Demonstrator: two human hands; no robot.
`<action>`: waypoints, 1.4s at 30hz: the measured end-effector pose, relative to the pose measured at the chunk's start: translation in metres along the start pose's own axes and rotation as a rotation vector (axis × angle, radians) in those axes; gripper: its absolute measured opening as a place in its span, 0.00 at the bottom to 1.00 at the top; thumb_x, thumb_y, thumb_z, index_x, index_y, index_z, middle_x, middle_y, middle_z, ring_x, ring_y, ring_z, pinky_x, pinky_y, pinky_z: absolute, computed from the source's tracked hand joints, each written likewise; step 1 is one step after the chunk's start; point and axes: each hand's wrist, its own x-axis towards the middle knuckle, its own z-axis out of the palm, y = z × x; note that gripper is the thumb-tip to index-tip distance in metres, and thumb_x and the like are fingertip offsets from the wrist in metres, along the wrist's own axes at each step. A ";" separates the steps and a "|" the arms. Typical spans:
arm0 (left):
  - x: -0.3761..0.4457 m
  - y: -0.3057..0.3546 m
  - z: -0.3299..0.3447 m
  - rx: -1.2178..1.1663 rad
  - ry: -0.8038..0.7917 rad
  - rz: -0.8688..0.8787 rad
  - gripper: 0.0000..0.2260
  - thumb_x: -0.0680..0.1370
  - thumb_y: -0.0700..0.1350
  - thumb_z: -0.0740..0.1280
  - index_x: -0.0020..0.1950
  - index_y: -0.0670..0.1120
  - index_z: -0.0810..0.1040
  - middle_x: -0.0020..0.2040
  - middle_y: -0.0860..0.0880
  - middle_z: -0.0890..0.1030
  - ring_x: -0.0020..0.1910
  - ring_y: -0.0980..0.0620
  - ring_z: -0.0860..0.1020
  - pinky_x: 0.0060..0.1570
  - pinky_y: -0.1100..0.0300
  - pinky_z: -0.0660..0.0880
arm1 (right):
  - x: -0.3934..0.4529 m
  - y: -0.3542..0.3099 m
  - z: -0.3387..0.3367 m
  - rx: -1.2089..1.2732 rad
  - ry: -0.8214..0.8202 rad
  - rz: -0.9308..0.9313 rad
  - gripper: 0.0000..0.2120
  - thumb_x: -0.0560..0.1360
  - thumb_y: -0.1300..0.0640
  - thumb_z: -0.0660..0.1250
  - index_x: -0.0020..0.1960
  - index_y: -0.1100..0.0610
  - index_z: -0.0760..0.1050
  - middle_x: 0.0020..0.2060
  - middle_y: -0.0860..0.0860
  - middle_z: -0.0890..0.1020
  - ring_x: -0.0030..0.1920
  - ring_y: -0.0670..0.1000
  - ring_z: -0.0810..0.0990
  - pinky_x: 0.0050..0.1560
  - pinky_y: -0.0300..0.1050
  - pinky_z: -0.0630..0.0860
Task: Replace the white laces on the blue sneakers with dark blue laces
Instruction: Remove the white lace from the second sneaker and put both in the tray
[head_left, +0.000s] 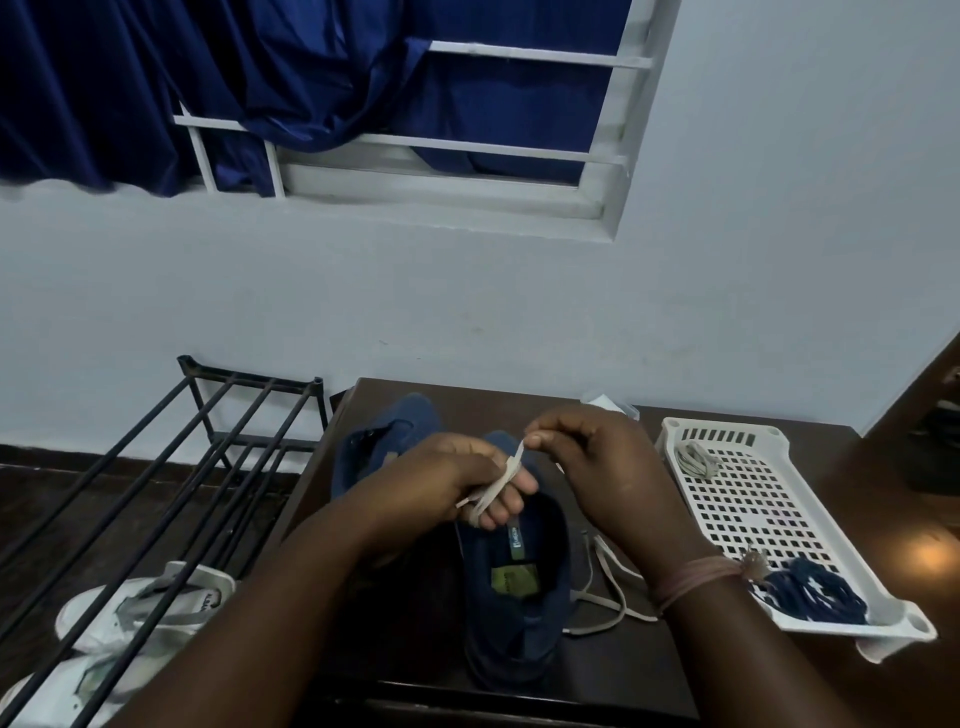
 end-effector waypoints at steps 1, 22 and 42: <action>-0.002 0.000 -0.001 -0.054 -0.035 0.007 0.15 0.85 0.39 0.57 0.55 0.36 0.83 0.42 0.42 0.82 0.39 0.51 0.79 0.42 0.60 0.76 | 0.000 0.003 0.001 0.015 -0.015 0.009 0.08 0.76 0.61 0.68 0.41 0.53 0.83 0.37 0.43 0.84 0.41 0.42 0.80 0.44 0.37 0.75; -0.001 -0.001 0.011 0.117 0.053 0.045 0.16 0.86 0.45 0.57 0.53 0.40 0.83 0.39 0.48 0.82 0.38 0.55 0.78 0.41 0.63 0.75 | 0.000 -0.007 -0.009 0.031 -0.055 0.000 0.05 0.75 0.60 0.71 0.41 0.53 0.84 0.37 0.44 0.84 0.41 0.41 0.81 0.43 0.33 0.74; 0.006 -0.005 0.009 0.168 0.157 -0.024 0.15 0.85 0.41 0.57 0.54 0.37 0.82 0.42 0.43 0.84 0.40 0.52 0.80 0.43 0.62 0.77 | 0.000 -0.011 0.003 -0.088 -0.093 -0.036 0.05 0.75 0.59 0.70 0.41 0.53 0.82 0.38 0.44 0.83 0.43 0.42 0.79 0.45 0.36 0.74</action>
